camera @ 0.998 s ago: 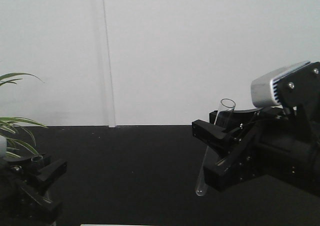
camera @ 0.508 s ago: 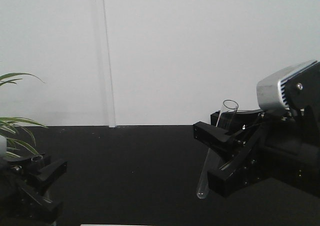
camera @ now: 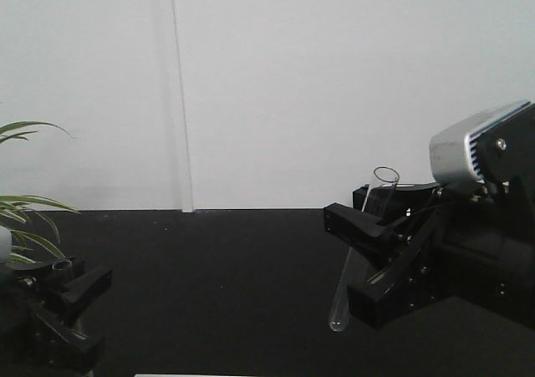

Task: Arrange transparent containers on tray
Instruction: 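Lift the tube with the right gripper and hold both tubes upright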

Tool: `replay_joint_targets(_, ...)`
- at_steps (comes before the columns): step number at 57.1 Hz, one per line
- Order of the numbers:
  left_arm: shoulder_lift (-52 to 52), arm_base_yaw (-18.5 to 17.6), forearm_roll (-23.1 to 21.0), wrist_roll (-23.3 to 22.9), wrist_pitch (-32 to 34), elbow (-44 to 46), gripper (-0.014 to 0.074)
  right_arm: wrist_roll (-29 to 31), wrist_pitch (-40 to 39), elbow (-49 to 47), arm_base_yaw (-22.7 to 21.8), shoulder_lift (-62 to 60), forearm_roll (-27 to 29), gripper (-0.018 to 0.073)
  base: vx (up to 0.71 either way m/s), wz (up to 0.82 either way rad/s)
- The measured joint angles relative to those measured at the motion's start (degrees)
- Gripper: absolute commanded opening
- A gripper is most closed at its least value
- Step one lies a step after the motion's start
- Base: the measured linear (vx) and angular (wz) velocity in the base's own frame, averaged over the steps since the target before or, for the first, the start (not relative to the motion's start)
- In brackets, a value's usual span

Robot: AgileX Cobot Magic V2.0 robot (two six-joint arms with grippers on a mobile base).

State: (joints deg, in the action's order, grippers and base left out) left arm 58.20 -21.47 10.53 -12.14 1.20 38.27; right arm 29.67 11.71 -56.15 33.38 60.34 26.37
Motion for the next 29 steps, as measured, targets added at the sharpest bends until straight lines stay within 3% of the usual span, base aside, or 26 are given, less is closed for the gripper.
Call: replay_joint_targets(29,0.0,0.0,0.0,0.0,-0.2,0.0,0.0177,0.0,0.1,0.0,0.0,0.0,0.0,0.0086,-0.01,0.0)
